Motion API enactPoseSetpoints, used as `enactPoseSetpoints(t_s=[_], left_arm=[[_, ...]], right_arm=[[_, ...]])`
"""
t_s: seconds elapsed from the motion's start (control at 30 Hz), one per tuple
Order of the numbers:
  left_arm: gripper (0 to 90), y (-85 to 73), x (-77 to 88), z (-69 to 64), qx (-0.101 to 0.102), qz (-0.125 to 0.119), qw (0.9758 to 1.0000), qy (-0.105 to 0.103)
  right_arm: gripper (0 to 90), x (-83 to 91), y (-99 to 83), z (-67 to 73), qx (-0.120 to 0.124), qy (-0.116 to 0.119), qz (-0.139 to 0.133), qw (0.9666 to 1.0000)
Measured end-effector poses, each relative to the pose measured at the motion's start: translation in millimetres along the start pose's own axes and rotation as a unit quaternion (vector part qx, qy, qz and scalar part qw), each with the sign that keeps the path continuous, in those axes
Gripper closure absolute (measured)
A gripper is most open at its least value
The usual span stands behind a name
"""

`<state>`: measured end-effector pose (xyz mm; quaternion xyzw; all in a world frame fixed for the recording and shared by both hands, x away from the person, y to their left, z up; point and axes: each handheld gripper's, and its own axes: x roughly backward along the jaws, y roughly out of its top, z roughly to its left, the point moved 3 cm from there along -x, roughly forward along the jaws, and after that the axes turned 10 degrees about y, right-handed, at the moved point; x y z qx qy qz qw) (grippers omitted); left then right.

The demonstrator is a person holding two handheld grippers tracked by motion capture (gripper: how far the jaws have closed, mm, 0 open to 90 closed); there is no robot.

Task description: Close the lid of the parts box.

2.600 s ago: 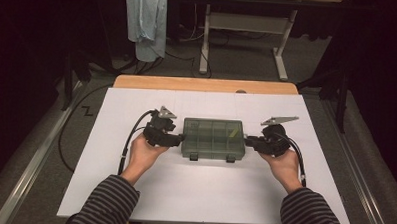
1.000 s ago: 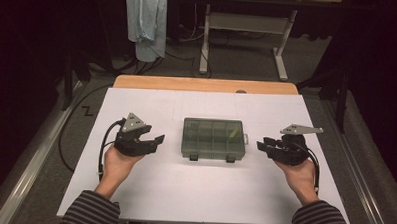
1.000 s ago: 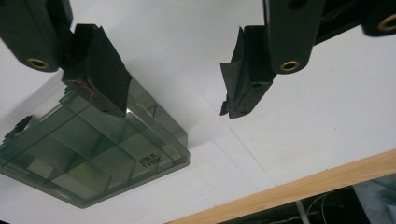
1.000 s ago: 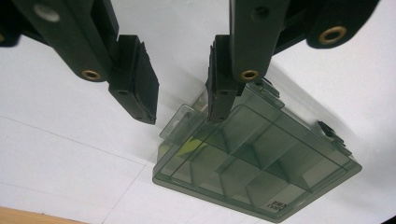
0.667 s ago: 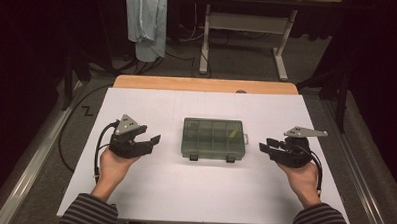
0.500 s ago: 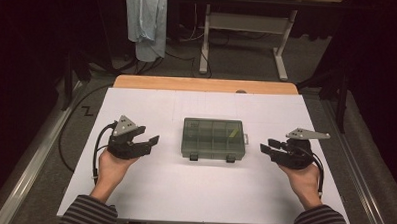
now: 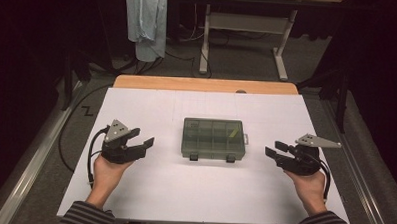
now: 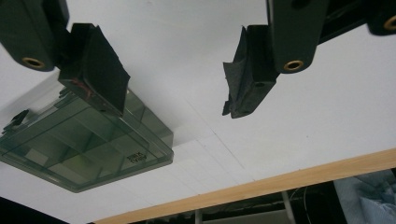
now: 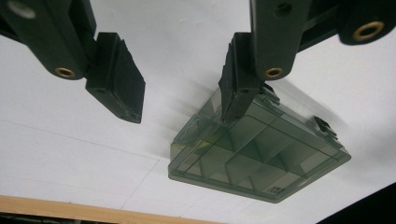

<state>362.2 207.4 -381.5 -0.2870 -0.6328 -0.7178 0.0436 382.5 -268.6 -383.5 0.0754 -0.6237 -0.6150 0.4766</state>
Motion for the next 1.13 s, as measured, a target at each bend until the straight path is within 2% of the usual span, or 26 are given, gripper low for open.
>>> enactPoseSetpoints(t_s=[0.17,0.37,0.53,0.83,0.9,0.97,1.13], left_arm=[[36.5,-6.3,2.9,0.8,0.005,-0.006,1.0,0.001],[35.1,-20.9,5.1,4.5,0.024,-0.015,0.9996,0.006],[34.9,-35.4,3.0,7.7,0.044,-0.017,0.9988,0.013],[34.0,-49.8,2.7,6.2,0.046,-0.012,0.9987,0.018],[34.1,-53.6,3.7,6.7,0.046,-0.008,0.9987,0.019],[34.1,-55.4,4.3,6.4,0.048,-0.009,0.9986,0.02],[34.0,-56.8,5.8,7.4,0.055,-0.015,0.9981,0.023]], right_arm=[[46.8,5.3,-7.8,-0.6,-0.001,-0.003,-0.013,0.9999],[41.2,8.6,-25.0,-0.1,-0.005,0.0,-0.032,0.9995],[39.1,10.6,-40.3,-2.6,-0.004,-0.007,-0.044,0.999],[36.6,15.9,-61.3,-7.7,-0.009,-0.017,-0.06,0.998],[36.4,18.5,-63.5,-8.6,-0.014,-0.016,-0.067,0.9975],[36.4,18.5,-65.4,-9.1,-0.009,-0.022,-0.064,0.9977],[36.0,16.2,-64.5,-9.6,-0.007,-0.019,-0.067,0.9976]])
